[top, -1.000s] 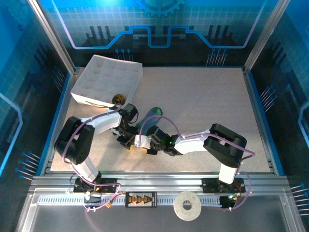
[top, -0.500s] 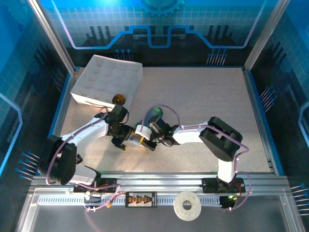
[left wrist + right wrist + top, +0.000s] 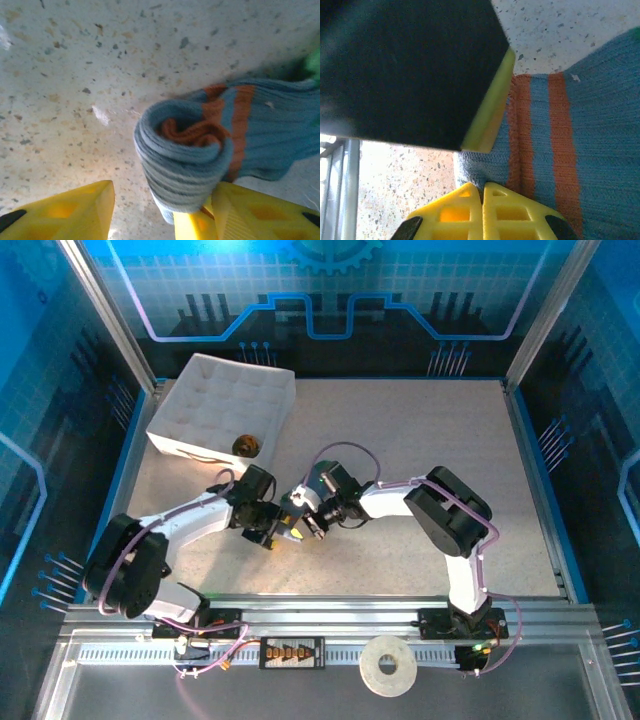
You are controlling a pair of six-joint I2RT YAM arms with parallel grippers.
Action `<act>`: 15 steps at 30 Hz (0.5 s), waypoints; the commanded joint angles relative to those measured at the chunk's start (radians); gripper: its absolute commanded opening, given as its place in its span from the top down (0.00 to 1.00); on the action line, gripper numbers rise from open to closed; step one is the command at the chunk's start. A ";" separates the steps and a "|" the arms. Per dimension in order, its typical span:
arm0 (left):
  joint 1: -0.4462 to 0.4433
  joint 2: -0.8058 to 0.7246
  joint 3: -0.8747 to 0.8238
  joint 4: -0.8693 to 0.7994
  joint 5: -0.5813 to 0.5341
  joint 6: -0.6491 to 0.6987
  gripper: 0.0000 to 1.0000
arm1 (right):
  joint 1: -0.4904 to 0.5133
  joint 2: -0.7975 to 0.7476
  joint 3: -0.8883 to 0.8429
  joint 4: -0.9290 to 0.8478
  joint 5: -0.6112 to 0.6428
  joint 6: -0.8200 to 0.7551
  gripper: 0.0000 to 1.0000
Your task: Roll the socks
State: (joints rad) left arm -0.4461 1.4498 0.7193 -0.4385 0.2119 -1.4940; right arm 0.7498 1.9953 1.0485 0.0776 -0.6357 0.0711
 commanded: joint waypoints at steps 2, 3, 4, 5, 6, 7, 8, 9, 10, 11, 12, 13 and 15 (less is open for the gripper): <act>-0.020 0.034 0.004 -0.002 -0.051 -0.017 0.48 | -0.039 0.107 -0.030 -0.229 0.031 0.082 1.00; -0.022 0.042 0.008 0.004 -0.058 -0.016 0.49 | -0.042 0.117 -0.025 -0.235 0.016 0.087 1.00; -0.024 0.050 0.012 0.010 -0.064 -0.017 0.49 | -0.045 0.125 -0.020 -0.245 0.009 0.089 1.00; -0.026 0.063 0.018 0.016 -0.072 -0.015 0.52 | -0.045 0.129 -0.014 -0.256 0.008 0.087 1.00; -0.029 0.076 0.027 0.014 -0.083 -0.011 0.57 | -0.045 0.132 -0.010 -0.263 0.010 0.088 1.00; -0.028 0.091 0.037 0.004 -0.089 -0.007 0.63 | -0.045 0.131 -0.009 -0.266 0.013 0.086 1.00; -0.031 0.109 0.050 -0.020 -0.089 -0.008 0.71 | -0.043 0.122 -0.013 -0.265 0.022 0.077 1.00; -0.032 0.127 0.063 -0.055 -0.086 -0.007 0.79 | -0.040 0.108 -0.018 -0.262 0.034 0.063 1.00; -0.035 0.147 0.084 -0.110 -0.081 -0.009 0.88 | -0.034 0.086 -0.024 -0.256 0.049 0.040 1.00; -0.037 0.165 0.104 -0.168 -0.075 -0.011 0.91 | -0.028 0.058 -0.033 -0.245 0.065 0.014 0.97; -0.042 0.179 0.115 -0.211 -0.069 -0.013 0.94 | -0.020 0.028 -0.045 -0.227 0.074 -0.009 0.93; -0.045 0.192 0.125 -0.258 -0.060 -0.018 0.97 | -0.012 -0.011 -0.066 -0.193 0.087 -0.030 0.89; -0.049 0.212 0.136 -0.320 -0.042 -0.036 1.00 | 0.001 -0.091 -0.104 -0.131 0.118 -0.070 0.80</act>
State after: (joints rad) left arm -0.4847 1.6043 0.8658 -0.5438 0.1787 -1.5024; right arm 0.7300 1.9583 1.0206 0.0368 -0.6540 0.0757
